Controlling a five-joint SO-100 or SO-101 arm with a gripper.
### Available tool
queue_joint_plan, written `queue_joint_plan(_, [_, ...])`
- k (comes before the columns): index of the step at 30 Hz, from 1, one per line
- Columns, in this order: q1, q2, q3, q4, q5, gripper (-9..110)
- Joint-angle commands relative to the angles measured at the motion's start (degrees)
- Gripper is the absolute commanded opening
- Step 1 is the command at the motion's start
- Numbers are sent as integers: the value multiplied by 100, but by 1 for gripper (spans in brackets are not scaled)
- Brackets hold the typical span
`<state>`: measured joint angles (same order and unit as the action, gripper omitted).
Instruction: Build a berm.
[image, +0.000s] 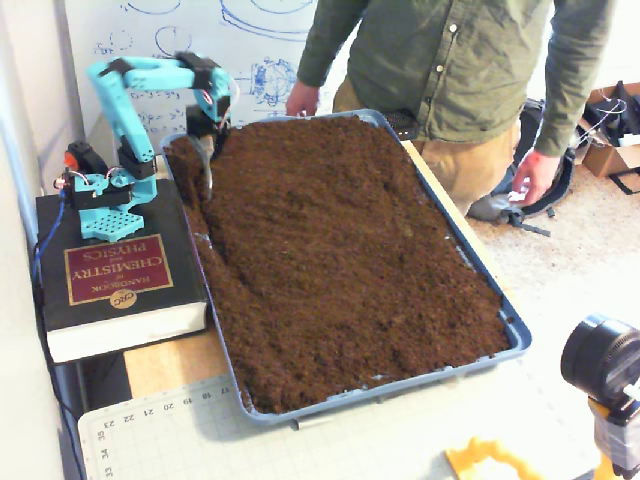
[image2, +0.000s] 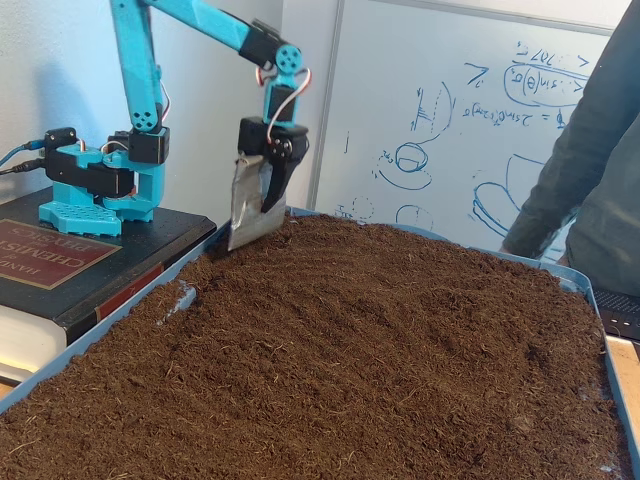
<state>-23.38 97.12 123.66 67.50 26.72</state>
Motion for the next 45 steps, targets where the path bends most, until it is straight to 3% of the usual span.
queue_joint_plan(1, [-158,-439,-545,-255,79,1])
queue_joint_plan(12, [-299,-1529,-650,-1802,88,1])
queue_joint_plan(45, [413,-2918,-3208,-1898,-123,1])
